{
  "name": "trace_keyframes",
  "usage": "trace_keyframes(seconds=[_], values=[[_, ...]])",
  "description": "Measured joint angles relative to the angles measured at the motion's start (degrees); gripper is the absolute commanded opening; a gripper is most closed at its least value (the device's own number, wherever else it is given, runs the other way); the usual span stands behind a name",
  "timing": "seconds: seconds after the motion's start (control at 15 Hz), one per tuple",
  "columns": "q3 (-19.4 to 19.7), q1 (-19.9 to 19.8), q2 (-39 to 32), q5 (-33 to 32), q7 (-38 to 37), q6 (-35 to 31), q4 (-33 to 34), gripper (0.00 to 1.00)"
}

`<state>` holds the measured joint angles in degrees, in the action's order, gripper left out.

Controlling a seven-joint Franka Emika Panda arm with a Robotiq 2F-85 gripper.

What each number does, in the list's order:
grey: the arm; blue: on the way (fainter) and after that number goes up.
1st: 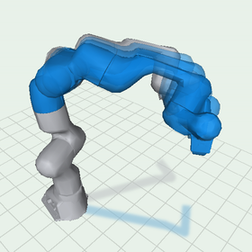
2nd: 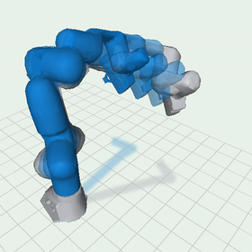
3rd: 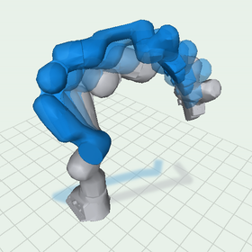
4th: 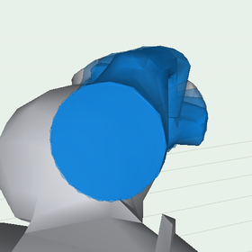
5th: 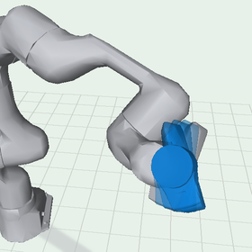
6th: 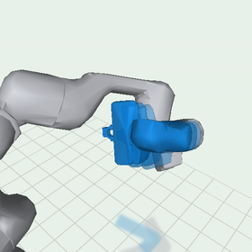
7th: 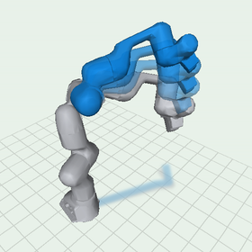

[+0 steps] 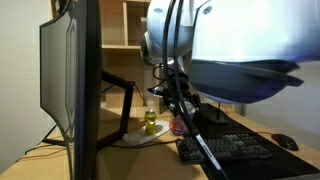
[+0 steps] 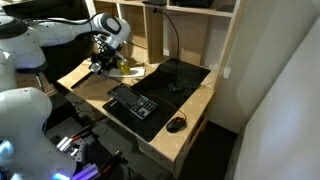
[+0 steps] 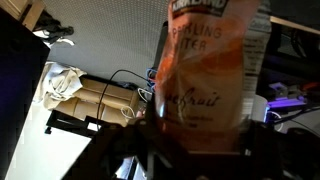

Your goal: Place the pink soda can upright on the paper

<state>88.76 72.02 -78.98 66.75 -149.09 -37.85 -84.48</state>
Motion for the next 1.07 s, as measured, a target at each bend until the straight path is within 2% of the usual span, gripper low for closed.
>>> trace_keyframes(seconds=[0.13, 0.53, 1.07], values=[[0.0, 0.08, -0.16, 0.0, -0.02, 0.07, 0.0, 1.0], [0.6, 0.09, -0.91, 1.73, -0.03, -0.18, -0.48, 1.0], [6.35, 0.06, -2.73, 4.89, -0.07, -0.04, -4.58, 1.0]])
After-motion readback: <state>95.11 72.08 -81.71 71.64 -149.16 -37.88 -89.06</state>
